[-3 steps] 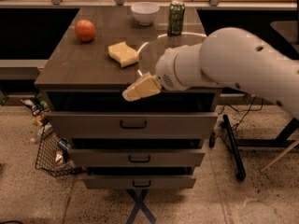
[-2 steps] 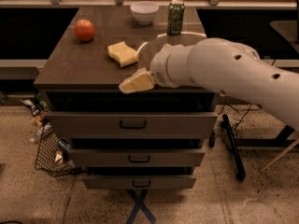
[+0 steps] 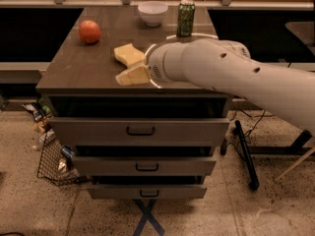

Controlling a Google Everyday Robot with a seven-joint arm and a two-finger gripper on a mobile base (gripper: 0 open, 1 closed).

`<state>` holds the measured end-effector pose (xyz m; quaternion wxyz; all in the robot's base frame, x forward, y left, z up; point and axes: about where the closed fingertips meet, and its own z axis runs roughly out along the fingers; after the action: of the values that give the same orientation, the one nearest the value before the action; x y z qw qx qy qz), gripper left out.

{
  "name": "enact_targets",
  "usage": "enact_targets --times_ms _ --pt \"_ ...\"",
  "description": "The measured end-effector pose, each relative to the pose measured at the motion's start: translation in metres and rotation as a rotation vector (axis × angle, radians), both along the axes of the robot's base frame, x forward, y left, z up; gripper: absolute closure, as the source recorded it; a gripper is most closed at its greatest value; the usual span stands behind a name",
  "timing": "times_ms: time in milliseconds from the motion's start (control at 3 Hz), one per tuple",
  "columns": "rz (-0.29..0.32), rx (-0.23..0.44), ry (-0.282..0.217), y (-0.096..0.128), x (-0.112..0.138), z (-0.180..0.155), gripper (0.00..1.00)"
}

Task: Move sponge near apple

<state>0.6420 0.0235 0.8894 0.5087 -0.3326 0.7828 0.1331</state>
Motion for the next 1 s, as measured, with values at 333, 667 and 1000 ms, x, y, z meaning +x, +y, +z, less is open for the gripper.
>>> enact_targets --times_ms 333,667,1000 --pt "-0.003 0.046 0.033 0.014 0.015 -0.014 0.0" --pt "-0.001 0.081 0.032 0.026 0.034 -0.023 0.0" --pt "0.018 0.102 0.006 0.037 0.052 -0.031 0.0"
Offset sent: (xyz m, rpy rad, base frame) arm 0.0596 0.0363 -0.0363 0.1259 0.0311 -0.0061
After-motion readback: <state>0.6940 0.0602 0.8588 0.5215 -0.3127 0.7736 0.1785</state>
